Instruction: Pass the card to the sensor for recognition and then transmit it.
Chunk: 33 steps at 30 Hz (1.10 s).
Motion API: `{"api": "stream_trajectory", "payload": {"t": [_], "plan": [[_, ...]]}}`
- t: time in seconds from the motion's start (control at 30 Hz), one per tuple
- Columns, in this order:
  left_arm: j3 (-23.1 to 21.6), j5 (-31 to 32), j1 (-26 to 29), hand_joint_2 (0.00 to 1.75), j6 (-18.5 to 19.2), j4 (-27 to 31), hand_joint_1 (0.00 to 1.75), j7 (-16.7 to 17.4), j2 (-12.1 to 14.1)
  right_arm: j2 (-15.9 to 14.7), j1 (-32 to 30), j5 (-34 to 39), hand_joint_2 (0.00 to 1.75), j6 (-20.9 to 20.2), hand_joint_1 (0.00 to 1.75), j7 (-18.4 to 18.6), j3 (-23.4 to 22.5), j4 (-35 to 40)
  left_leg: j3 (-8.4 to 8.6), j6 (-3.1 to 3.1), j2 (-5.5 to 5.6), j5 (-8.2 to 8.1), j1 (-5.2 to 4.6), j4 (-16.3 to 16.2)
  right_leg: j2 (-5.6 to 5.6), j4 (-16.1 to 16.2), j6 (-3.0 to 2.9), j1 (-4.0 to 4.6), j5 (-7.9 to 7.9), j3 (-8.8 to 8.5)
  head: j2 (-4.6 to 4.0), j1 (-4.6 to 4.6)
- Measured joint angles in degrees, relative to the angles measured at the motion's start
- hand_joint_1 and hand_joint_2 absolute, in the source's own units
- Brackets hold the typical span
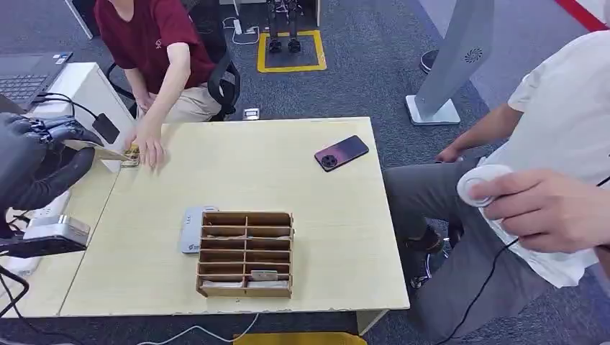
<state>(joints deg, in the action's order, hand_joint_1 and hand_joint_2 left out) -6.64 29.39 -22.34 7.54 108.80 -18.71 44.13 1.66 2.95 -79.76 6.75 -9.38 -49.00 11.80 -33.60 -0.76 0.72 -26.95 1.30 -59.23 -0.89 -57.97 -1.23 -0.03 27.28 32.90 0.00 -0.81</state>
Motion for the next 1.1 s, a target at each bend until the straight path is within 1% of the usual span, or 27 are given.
{"api": "stream_trajectory", "payload": {"t": [0.17,0.33,0.37,0.4,0.43,0.47,0.53,0.57,0.6,0.67,0.77,0.83,0.93,1.1], "plan": [[0.1,-4.6,-4.9,1.75,3.0,0.1,1.75,1.5,2.2,0.0,0.0,-0.1,0.0,-0.1,0.0,0.2,0.0,0.0,0.0,0.0,0.01,0.0,0.0,0.0,0.0,0.0,0.0,0.0,0.0,0.0,0.0,0.02],[0.1,-3.9,-8.0,1.75,4.1,0.2,1.75,2.6,3.2,0.2,0.0,0.0,0.0,0.0,0.0,0.1,-0.3,0.0,0.0,0.0,0.0,0.0,0.0,0.0,-0.02,0.0,0.0,0.0,0.0,0.02,0.0,0.02],[0.1,-2.4,-8.3,1.75,3.9,0.2,1.75,4.0,3.3,0.2,0.0,0.0,0.0,0.0,0.0,0.1,-0.4,0.0,0.0,0.0,0.0,0.0,0.0,0.0,-0.01,0.0,0.0,0.0,0.0,0.03,0.0,0.02],[0.0,0.4,-8.4,1.75,3.3,0.2,1.75,6.4,3.1,0.3,0.0,-0.2,0.0,0.0,0.0,0.1,-0.4,0.0,0.02,0.0,-0.01,-0.01,-0.01,0.0,-0.02,0.0,0.0,-0.01,0.0,0.14,0.0,0.04],[-0.3,7.4,-8.6,1.75,0.5,-1.7,1.75,10.8,2.4,0.4,0.1,-0.6,0.0,-0.1,0.0,0.2,-0.4,0.0,0.02,0.0,0.0,0.0,-0.04,0.0,-0.01,0.0,0.0,-0.05,0.0,0.22,0.0,-0.04],[-1.4,16.3,-9.9,1.75,-3.8,-5.3,1.75,13.7,0.8,0.5,0.1,-1.0,0.0,-0.1,0.0,0.2,-0.4,0.0,0.02,0.01,0.06,0.01,-0.09,0.0,0.03,0.0,0.01,-0.11,0.0,0.21,0.0,0.0],[-4.1,29.8,-12.9,1.75,-11.2,-15.4,1.75,17.2,-2.8,0.7,0.5,-1.7,0.0,-0.1,0.0,0.3,-0.4,0.0,-0.01,0.01,0.17,0.11,-0.09,0.0,0.15,0.0,-0.01,-0.1,-0.02,0.17,0.0,0.02],[-5.5,32.9,-14.4,1.75,-13.4,-21.0,1.75,17.8,-4.4,0.7,0.7,-2.1,0.0,-0.2,0.0,0.5,-0.4,0.0,-0.04,-0.09,0.2,0.21,-0.08,0.0,0.18,0.0,-0.05,-0.1,-0.08,0.09,0.0,-0.09],[-6.7,32.9,-15.8,1.75,-14.5,-26.2,1.75,18.0,-6.2,0.8,1.0,-2.3,0.0,-0.2,0.0,0.8,-0.4,0.0,-0.02,-0.1,0.2,0.25,-0.09,0.0,0.17,0.0,-0.1,-0.1,-0.15,0.11,0.0,-0.08],[-8.2,32.3,-17.7,1.75,-15.5,-34.2,1.75,18.0,-8.9,0.9,1.3,-2.3,0.0,-0.3,0.0,0.9,-0.4,0.0,-0.05,-0.09,0.14,0.33,-0.09,0.0,0.12,-0.1,-0.1,-0.11,-0.24,0.11,0.0,-0.07],[-9.3,32.0,-19.1,1.75,-15.7,-41.0,1.75,18.0,-11.5,0.9,1.3,-2.3,0.0,-0.3,0.0,1.0,-0.4,0.0,-0.1,-0.1,-0.07,0.33,-0.09,0.0,-0.13,-0.1,-0.06,-0.11,-0.33,0.26,0.0,-0.09],[-9.9,32.0,-19.9,1.75,-15.7,-43.8,1.75,18.0,-12.6,0.9,1.3,-2.3,0.0,-0.3,0.0,1.0,-0.4,0.0,-0.15,-0.09,-0.07,0.33,-0.1,0.0,-0.13,-0.1,-0.05,-0.12,-0.33,0.3,0.0,-0.09],[-10.4,31.9,-20.6,1.75,-15.7,-46.3,1.75,18.0,-13.8,0.9,1.3,-2.3,0.0,-0.3,0.0,1.0,-0.4,0.0,-0.2,-0.07,-0.06,0.3,-0.1,0.0,-0.13,-0.1,-0.05,-0.12,-0.32,0.36,0.0,-0.09],[-10.9,31.8,-21.0,1.75,-15.7,-48.3,1.75,18.0,-14.7,0.9,1.3,-2.3,0.0,-0.3,0.0,1.0,-0.4,0.0,-0.24,-0.1,-0.07,0.28,-0.1,0.0,-0.14,-0.1,-0.05,-0.12,-0.32,0.41,0.0,-0.09]]}}
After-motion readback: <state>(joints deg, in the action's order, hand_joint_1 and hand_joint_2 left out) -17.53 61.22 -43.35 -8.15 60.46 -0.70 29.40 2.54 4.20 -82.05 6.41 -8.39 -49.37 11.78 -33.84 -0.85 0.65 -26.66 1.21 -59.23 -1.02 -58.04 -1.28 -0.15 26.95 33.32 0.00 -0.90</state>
